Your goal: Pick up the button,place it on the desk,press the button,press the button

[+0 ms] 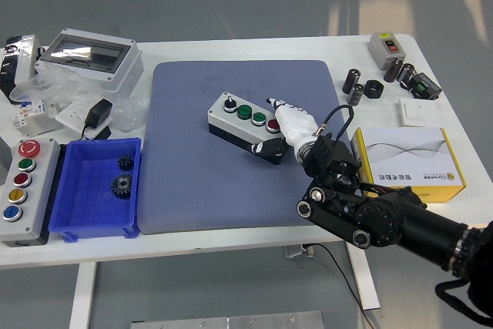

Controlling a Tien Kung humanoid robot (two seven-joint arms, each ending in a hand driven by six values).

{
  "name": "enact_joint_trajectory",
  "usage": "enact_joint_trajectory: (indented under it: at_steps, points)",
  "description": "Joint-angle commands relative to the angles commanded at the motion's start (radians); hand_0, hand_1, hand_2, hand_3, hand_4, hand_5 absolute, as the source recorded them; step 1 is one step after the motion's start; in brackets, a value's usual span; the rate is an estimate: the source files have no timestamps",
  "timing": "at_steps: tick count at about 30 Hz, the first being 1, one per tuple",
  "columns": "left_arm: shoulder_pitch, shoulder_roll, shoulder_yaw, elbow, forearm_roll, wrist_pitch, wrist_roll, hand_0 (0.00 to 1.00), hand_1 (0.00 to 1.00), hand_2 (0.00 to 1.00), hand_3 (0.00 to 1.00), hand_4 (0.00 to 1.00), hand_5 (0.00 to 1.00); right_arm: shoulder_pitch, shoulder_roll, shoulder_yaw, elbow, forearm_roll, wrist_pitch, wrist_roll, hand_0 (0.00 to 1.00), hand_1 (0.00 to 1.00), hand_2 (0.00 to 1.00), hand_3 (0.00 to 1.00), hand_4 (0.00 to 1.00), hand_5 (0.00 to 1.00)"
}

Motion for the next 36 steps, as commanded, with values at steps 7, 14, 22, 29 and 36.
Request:
enact_joint_trajectory:
  at_steps: [7,14,22,29,36]
  points:
    - [0.001,0.0,0.003,0.0,-0.001,-0.001,-0.001,0.625,0.572,0.537,0.586,0.601,0.233,-0.001,0.002,-0.023,-0.019,0.003,-0.01,-0.001,0.461,0.758,0.891,0.998,0.969,0.352]
    - [-0.002,0.0,0.008,0.0,-0.004,-0.002,-0.003,0.625,0.571,0.537,0.586,0.604,0.23,0.0,0.003,-0.041,-0.029,-0.01,-0.025,0.005,0.305,0.629,0.752,0.998,0.865,0.21]
    - [-0.003,0.0,0.015,0.0,-0.012,-0.001,-0.006,0.625,0.57,0.537,0.586,0.605,0.226,0.0,0.002,-0.043,-0.034,-0.006,-0.034,0.024,0.162,0.432,0.527,0.965,0.288,0.07]
    - [-0.003,0.0,0.023,0.0,-0.02,-0.001,-0.009,0.625,0.571,0.536,0.586,0.604,0.227,-0.001,0.0,-0.044,-0.031,-0.003,-0.038,0.034,0.121,0.371,0.463,0.622,0.106,0.002]
    - [-0.002,-0.001,0.025,0.0,-0.024,0.0,-0.01,0.625,0.57,0.536,0.586,0.604,0.227,-0.016,-0.042,-0.01,0.024,0.055,-0.007,0.123,0.101,0.309,0.369,0.345,0.002,0.002]
